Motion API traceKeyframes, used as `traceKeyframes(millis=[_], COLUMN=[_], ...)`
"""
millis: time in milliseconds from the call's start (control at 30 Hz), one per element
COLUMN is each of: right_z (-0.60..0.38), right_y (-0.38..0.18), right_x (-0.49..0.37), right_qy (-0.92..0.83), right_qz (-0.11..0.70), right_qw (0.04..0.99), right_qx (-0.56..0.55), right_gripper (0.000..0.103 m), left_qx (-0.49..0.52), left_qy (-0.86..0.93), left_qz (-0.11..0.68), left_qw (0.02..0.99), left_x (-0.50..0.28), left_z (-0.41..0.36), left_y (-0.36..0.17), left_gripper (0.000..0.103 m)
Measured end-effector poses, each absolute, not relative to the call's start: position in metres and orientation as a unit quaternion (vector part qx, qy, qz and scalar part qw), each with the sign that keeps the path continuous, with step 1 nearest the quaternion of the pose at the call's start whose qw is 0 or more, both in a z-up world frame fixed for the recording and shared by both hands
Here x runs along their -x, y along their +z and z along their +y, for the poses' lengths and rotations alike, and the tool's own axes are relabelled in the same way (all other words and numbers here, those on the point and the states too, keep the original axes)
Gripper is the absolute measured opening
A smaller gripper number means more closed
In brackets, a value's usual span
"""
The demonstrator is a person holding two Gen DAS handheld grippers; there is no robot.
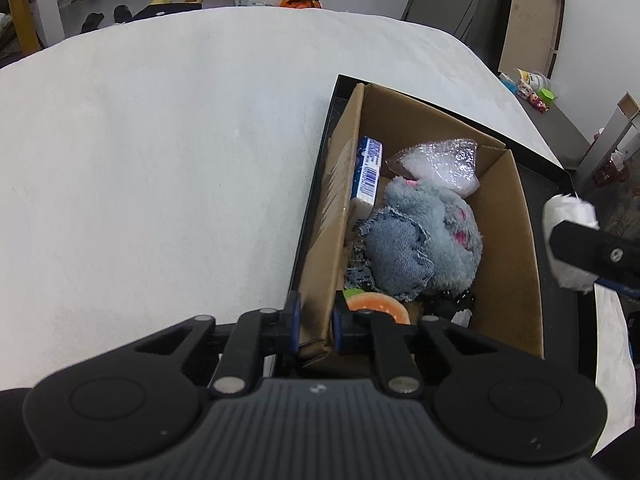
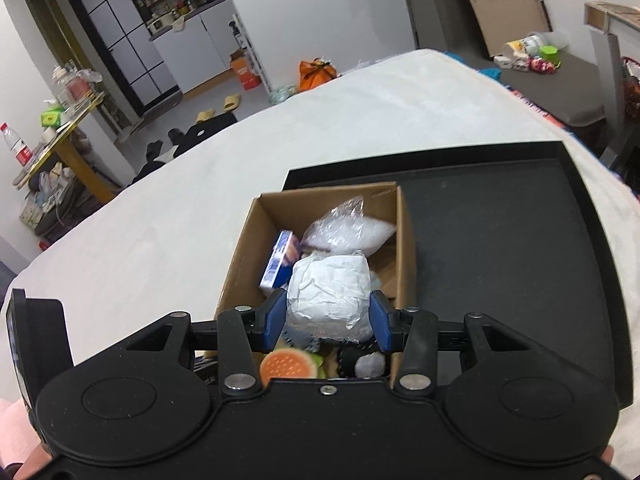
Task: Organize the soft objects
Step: 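Lower the paper ball into the box and open the right gripper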
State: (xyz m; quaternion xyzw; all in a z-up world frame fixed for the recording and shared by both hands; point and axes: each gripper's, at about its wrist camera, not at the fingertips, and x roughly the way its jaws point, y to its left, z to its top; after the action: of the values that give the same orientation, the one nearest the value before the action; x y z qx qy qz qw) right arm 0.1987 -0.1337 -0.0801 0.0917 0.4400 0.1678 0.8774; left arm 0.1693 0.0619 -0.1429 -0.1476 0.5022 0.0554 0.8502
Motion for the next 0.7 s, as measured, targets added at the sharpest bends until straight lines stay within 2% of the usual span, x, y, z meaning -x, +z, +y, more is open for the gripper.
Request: traceKeyframes(millis=[200,700], right_z=[-0.130,-0.157], right_y=[-0.085,-0.081], right_x=[-0.197,-0.183], right_qy=[0.188,0.153], right_qz=[0.461,0.453], right_qw=[0.858,0.866], right_qx=[-0.125,-0.147], right_gripper=[0.049,0.049], left_qx=[0.156,0.150], left_qy=[0.053,0.051], left_qz=[0.501,0.506], left_qw=[0.850,0.848], left_x=[-0.169,-0.171], left_z=[0.065,0.066], left_y=[-0.143,-0.141], left_gripper=[0.014,0.015])
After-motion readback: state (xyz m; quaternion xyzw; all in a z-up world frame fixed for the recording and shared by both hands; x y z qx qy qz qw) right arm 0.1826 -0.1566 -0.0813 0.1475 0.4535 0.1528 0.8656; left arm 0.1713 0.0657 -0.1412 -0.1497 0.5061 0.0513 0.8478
